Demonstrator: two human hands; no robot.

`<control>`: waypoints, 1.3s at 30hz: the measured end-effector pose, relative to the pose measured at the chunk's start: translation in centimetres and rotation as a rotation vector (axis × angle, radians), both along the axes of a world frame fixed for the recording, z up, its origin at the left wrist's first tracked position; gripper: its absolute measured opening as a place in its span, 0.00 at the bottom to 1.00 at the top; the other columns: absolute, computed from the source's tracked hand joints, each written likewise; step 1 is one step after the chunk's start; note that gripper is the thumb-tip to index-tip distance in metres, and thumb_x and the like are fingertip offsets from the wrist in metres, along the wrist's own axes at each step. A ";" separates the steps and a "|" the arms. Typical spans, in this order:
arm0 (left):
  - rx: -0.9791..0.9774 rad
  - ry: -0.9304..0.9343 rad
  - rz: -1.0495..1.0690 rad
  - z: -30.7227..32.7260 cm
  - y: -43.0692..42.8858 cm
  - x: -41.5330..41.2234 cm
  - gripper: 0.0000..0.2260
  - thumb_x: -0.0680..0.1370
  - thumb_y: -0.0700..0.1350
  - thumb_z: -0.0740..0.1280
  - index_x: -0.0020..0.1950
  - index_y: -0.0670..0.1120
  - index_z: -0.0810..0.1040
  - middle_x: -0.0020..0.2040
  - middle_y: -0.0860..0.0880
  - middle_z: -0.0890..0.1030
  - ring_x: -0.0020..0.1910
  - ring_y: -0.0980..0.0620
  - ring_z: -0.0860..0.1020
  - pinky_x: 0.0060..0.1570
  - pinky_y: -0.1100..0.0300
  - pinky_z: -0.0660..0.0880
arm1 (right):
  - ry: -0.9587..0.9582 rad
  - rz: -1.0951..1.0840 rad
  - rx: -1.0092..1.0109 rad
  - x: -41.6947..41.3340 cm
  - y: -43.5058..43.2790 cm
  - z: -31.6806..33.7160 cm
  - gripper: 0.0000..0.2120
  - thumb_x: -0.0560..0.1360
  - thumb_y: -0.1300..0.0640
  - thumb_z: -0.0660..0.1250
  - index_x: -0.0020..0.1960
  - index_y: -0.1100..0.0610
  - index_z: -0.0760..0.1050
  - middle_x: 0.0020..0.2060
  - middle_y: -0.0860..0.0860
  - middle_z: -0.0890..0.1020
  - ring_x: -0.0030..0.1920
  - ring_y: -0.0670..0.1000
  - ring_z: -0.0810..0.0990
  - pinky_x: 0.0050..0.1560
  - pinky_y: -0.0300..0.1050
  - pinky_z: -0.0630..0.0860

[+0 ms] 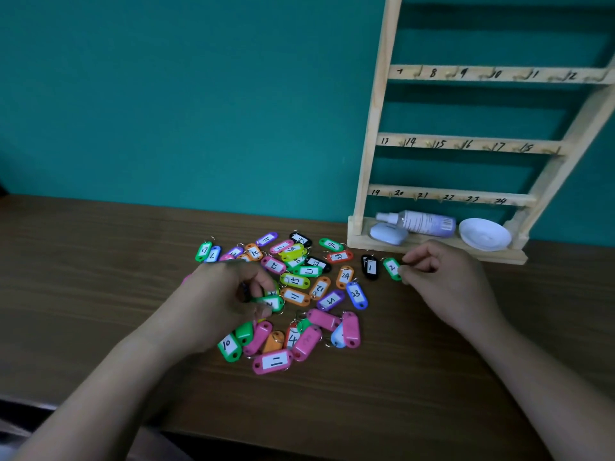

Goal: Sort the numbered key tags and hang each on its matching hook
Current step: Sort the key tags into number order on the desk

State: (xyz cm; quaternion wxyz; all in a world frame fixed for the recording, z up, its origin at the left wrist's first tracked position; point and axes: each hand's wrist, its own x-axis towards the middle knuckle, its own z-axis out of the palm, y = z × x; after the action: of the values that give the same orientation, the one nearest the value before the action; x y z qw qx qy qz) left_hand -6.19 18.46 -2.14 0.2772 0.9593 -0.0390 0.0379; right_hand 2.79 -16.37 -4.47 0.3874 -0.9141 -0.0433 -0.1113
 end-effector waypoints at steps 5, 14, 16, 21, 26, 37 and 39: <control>-0.098 -0.057 0.005 0.4 0.3 0.0 0.10 0.73 0.49 0.82 0.46 0.62 0.84 0.42 0.61 0.85 0.44 0.60 0.82 0.40 0.72 0.73 | -0.041 0.050 0.024 -0.6 0.4 0.3 0.06 0.79 0.52 0.75 0.45 0.44 0.81 0.33 0.38 0.85 0.40 0.35 0.83 0.40 0.40 0.72; -0.500 -0.046 0.041 0.7 -3.2 -0.1 0.03 0.77 0.52 0.77 0.49 0.59 0.85 0.43 0.55 0.86 0.39 0.56 0.85 0.39 0.65 0.78 | -0.068 0.378 0.127 -3.8 4.7 1.5 0.01 0.80 0.46 0.73 0.49 0.41 0.84 0.40 0.42 0.85 0.44 0.44 0.84 0.45 0.46 0.79; -0.576 -0.032 0.038 0.6 -4.5 -0.2 0.03 0.77 0.52 0.77 0.49 0.57 0.85 0.42 0.52 0.86 0.38 0.57 0.85 0.38 0.71 0.74 | -0.045 0.462 0.122 -4.3 5.1 1.4 0.03 0.79 0.44 0.73 0.53 0.40 0.83 0.44 0.41 0.86 0.46 0.45 0.84 0.45 0.48 0.80; -0.696 0.037 -0.012 0.4 -6.7 -0.3 0.05 0.79 0.52 0.76 0.49 0.52 0.86 0.44 0.49 0.88 0.40 0.52 0.85 0.42 0.67 0.76 | -0.024 0.548 0.157 -4.6 5.3 1.4 0.12 0.79 0.45 0.74 0.62 0.39 0.80 0.51 0.38 0.85 0.55 0.43 0.84 0.52 0.41 0.79; -0.796 0.077 -0.035 0.4 -7.9 -0.3 0.05 0.81 0.50 0.73 0.50 0.50 0.87 0.46 0.47 0.88 0.41 0.50 0.85 0.47 0.58 0.80 | 0.026 0.591 0.229 -4.4 5.2 1.4 0.11 0.80 0.55 0.76 0.60 0.45 0.82 0.50 0.42 0.87 0.55 0.45 0.86 0.57 0.47 0.83; -0.392 -0.029 -0.041 -0.3 -7.4 0.0 0.03 0.81 0.52 0.73 0.47 0.57 0.85 0.43 0.56 0.86 0.43 0.58 0.84 0.46 0.60 0.79 | 0.011 0.383 0.274 -2.3 2.9 1.8 0.06 0.78 0.52 0.77 0.53 0.44 0.83 0.43 0.42 0.88 0.45 0.41 0.87 0.49 0.46 0.77; -0.320 -0.059 -0.036 -0.4 -6.9 0.0 0.04 0.81 0.51 0.73 0.46 0.58 0.85 0.44 0.59 0.86 0.45 0.60 0.84 0.44 0.63 0.78 | -0.011 0.277 0.239 -1.3 1.4 1.9 0.06 0.78 0.50 0.78 0.53 0.44 0.82 0.42 0.41 0.88 0.44 0.39 0.86 0.47 0.44 0.75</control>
State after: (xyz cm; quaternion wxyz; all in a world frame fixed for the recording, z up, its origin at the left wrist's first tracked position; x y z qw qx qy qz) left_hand -6.18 11.55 -2.57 0.4259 0.9005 -0.0578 0.0667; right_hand 1.47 -14.98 -2.61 0.5045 -0.8464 -0.1572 -0.0663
